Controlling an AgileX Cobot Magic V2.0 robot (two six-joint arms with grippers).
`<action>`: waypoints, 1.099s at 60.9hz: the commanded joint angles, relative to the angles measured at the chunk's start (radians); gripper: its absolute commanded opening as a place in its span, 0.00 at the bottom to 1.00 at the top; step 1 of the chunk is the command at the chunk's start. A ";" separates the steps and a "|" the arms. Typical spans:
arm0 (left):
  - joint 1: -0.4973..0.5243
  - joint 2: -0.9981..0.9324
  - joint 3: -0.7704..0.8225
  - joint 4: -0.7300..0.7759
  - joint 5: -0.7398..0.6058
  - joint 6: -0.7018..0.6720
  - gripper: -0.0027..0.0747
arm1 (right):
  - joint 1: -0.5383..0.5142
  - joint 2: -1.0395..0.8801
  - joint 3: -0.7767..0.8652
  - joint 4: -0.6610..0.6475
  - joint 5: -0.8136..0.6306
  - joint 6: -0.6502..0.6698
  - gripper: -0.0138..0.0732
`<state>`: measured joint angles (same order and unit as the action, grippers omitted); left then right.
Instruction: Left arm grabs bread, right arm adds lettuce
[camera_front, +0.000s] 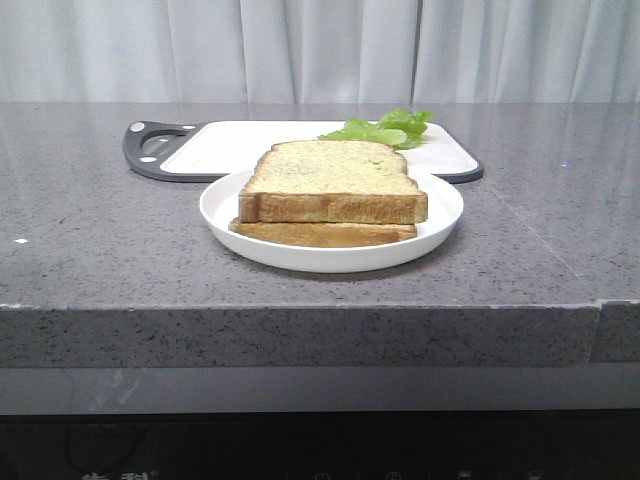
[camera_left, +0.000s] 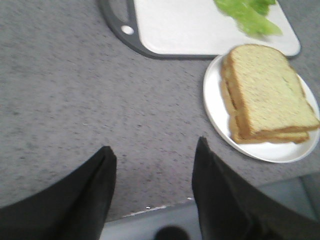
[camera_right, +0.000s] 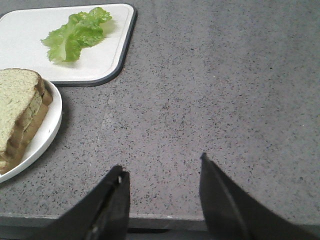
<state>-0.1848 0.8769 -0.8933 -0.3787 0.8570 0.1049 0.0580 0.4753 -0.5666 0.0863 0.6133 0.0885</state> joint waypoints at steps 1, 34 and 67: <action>-0.046 0.064 -0.062 -0.123 -0.030 0.057 0.50 | -0.006 0.013 -0.027 0.002 -0.079 -0.007 0.58; -0.253 0.563 -0.337 -0.379 0.002 0.158 0.50 | -0.006 0.013 -0.027 0.002 -0.089 -0.007 0.58; -0.253 0.814 -0.435 -0.424 -0.015 0.158 0.50 | -0.006 0.013 -0.027 0.002 -0.087 -0.007 0.58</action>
<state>-0.4304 1.7198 -1.2971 -0.7509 0.8630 0.2618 0.0580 0.4753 -0.5666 0.0879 0.6074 0.0885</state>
